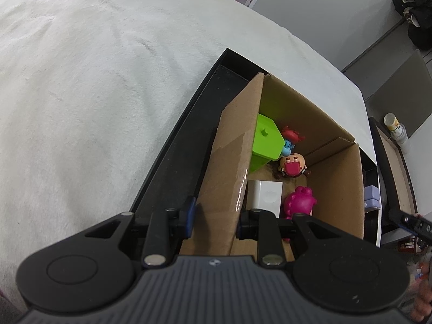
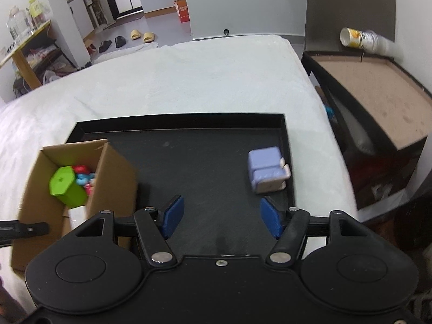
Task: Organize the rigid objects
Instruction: 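Move the right gripper to the lavender chair figure and close on it, then lift and carry the lavender chair with the right gripper over the box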
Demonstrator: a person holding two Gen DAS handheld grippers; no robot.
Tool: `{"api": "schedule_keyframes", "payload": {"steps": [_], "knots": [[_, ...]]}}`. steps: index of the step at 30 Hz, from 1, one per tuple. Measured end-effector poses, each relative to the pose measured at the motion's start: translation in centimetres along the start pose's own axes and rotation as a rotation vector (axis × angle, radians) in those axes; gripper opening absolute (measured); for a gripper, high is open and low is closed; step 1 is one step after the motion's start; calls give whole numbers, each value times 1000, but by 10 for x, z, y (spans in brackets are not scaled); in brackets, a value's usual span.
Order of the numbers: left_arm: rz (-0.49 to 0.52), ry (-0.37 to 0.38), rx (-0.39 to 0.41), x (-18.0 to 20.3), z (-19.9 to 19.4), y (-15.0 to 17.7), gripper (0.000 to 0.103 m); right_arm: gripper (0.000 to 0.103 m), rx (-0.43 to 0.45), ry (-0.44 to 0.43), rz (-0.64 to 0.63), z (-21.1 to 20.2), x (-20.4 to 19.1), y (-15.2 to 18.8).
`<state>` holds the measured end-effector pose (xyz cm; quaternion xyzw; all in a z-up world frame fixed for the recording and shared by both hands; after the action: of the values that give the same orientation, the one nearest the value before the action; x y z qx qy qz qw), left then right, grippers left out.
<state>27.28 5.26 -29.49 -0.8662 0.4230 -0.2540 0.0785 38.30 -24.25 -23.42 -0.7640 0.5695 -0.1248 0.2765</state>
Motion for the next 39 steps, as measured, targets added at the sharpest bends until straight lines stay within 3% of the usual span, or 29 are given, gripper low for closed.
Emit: {"api": "schedule_keyframes", "payload": {"steps": [12,21,24,27,39], "knots": [[-9,6,-5,0,1,-1,27,62,13,82,-72,54,33,-12],[-10,8,-6,0,2,-1,27,56,8,111,-122,72,29,-20],[-7,8,-8,1,2,-2,27,55,-40,137,-141,85,27,-18],[-11,11,-9,1,3,-2,27,45,-90,145,-109,88,27,-11],[-4,5,-3,2,3,-1,27,43,-200,79,-43,55,7,26]]}}
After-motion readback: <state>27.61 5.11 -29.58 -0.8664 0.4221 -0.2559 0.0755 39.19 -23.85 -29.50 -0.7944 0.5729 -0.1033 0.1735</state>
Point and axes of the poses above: each gripper's, at about its wrist camera, not at the fingertips, and z roughly the way its jaws point, x to its right, y to its underside, the point moved 9 cm from there along z, roughly the way its jaws point, and after that the axes turned 1 degree about -z, right-handed, at the moved point
